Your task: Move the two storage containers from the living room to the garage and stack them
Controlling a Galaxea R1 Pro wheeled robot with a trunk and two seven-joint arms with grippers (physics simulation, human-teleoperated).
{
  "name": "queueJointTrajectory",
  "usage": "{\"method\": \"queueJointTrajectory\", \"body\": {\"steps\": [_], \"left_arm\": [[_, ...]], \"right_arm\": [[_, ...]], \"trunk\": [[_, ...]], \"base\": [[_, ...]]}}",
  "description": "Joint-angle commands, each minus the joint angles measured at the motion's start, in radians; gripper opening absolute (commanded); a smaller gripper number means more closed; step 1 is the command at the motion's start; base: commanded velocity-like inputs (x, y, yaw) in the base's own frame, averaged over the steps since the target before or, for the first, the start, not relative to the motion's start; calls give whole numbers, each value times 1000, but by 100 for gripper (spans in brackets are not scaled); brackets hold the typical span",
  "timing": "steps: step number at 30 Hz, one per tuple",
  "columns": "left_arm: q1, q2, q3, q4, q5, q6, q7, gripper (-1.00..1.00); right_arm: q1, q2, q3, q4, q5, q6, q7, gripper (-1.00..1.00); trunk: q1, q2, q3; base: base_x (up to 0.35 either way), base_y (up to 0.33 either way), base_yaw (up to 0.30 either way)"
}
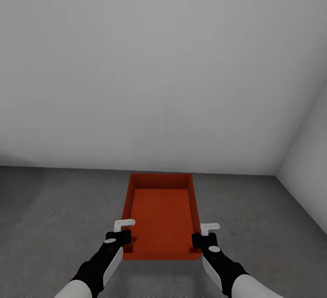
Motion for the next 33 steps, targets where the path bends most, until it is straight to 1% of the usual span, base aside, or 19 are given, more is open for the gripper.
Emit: {"method": "queueJointTrajectory", "body": {"steps": [1,7,10,33], "left_arm": [[-1,24,32,-5,-19,-48,28,-100],[-1,24,31,-5,-18,-49,65,-100],[-1,24,31,-4,-18,-49,71,-100],[-1,25,31,-4,-15,-49,74,-100]], "right_arm": [[-1,-2,-20,3,-16,-7,-11,-100],[-1,-2,-20,3,-16,-7,-11,-100],[-1,-2,-20,3,-16,-8,-11,-100],[-1,-2,-20,3,-16,-8,-11,-100]], "trunk": [[4,-8,-6],[27,-50,-34],[38,-71,-49],[127,-232,-158]], "base": [[0,0,0],[0,0,0],[0,0,0],[0,0,0]]}}
